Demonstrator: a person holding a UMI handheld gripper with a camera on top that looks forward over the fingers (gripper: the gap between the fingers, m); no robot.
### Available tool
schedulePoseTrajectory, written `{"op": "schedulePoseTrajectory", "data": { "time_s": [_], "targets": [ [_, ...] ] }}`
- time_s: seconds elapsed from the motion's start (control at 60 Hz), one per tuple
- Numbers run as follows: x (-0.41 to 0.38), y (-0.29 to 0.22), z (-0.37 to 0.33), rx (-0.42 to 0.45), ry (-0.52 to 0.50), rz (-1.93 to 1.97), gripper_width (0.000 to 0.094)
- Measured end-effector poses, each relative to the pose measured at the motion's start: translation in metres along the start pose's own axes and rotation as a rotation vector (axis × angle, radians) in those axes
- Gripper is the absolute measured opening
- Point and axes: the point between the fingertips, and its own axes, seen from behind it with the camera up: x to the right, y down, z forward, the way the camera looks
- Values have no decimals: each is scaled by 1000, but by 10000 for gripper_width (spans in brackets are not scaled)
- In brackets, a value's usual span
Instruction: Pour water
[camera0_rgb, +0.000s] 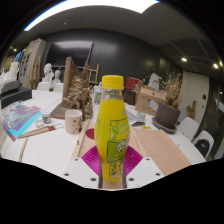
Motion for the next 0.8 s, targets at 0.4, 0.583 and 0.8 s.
{"op": "schedulePoseTrajectory", "data": {
  "time_s": [0.4,0.583,0.8],
  "targets": [
    [23,-153,131,121,166,-748,263],
    [-10,-170,190,168,196,-1219,263],
    [-29,-163,230,206,257,-1677,265]
  ]
}}
